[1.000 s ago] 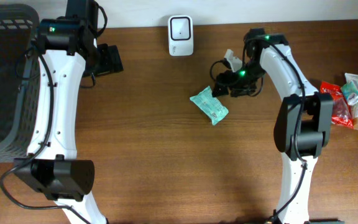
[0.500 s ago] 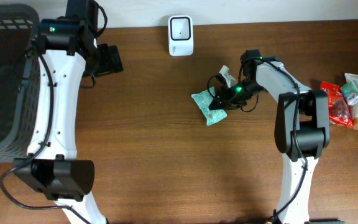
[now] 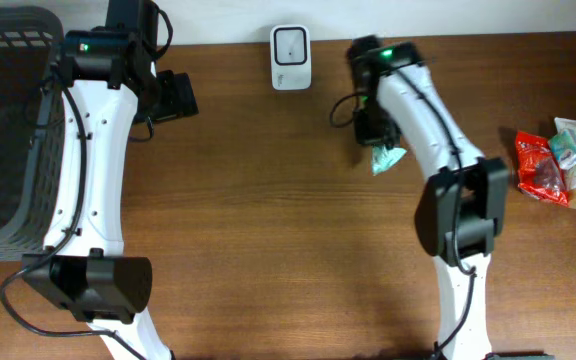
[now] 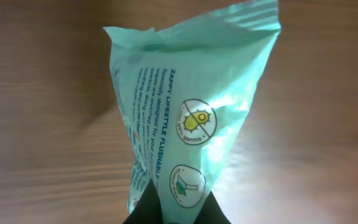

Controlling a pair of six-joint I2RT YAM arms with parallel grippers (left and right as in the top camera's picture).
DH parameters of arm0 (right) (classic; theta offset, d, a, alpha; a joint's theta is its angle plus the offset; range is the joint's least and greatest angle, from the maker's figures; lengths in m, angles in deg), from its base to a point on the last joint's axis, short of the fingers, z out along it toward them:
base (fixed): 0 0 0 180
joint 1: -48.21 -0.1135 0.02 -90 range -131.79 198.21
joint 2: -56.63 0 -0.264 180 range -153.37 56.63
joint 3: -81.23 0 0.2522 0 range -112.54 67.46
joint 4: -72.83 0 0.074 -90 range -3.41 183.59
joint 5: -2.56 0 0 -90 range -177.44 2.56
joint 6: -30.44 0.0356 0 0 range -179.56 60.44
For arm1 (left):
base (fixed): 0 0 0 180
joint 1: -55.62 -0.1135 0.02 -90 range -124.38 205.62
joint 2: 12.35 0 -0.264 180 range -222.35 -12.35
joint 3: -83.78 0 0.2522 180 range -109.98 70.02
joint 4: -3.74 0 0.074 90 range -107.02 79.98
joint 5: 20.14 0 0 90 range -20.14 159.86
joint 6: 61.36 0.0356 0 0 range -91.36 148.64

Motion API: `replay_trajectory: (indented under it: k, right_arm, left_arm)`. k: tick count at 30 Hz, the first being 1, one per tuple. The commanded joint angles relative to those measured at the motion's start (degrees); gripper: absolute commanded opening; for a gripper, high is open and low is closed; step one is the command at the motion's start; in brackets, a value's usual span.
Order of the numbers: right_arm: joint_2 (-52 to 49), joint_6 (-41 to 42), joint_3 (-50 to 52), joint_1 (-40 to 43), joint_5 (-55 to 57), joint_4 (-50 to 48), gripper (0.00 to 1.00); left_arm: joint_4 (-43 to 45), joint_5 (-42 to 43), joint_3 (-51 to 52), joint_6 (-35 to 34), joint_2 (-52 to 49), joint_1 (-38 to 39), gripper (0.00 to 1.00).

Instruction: Scan the item barcode

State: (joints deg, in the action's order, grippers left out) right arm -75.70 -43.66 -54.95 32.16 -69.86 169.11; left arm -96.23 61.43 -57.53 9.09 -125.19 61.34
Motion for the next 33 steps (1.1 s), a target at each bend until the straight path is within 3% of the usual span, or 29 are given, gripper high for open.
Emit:
replay_trajectory:
  k: [1, 5, 8, 10, 14, 17, 21, 26, 33]
  right_arm:
    - [0.61, 9.84, 3.89, -4.02, 19.78, 0.0, 0.05]
    - [0.59, 10.84, 13.86, -7.63, 18.21, -5.38, 0.12]
    - [0.59, 10.8, 15.23, -11.41, 12.02, -7.74, 0.17]
    - [0.59, 10.75, 15.23, -14.45, 7.74, -10.91, 0.48]
    - [0.59, 10.75, 15.23, -17.31, 0.04, -15.06, 0.69]
    - [0.61, 10.49, 14.27, -17.07, -4.57, -14.82, 0.73]
    - [0.61, 9.99, 5.75, -13.33, -5.2, -7.21, 0.74]
    - [0.59, -9.31, 1.84, -4.7, -10.51, -3.87, 0.75]
    - [0.59, -15.67, 9.79, -1.29, -16.68, -10.58, 0.68]
  left_arm:
    - [0.0, -0.42, 0.11, -0.35, -0.09, 0.17, 0.99]
    - [-0.02, -0.42, 0.11, -0.35, -0.09, 0.13, 0.99]
    - [-0.02, -0.42, 0.11, -0.35, -0.09, 0.2, 0.99]
    - [0.0, -0.42, 0.11, -0.35, -0.09, 0.17, 0.99]
    - [0.0, -0.42, 0.11, -0.35, -0.09, 0.13, 0.99]
    - [0.0, -0.42, 0.11, -0.35, -0.09, 0.13, 0.99]
    - [0.0, -0.42, 0.11, -0.35, -0.09, 0.13, 0.99]
    - [0.0, -0.42, 0.11, -0.35, -0.09, 0.17, 0.99]
    - [0.0, -0.42, 0.11, -0.35, -0.07, 0.15, 0.99]
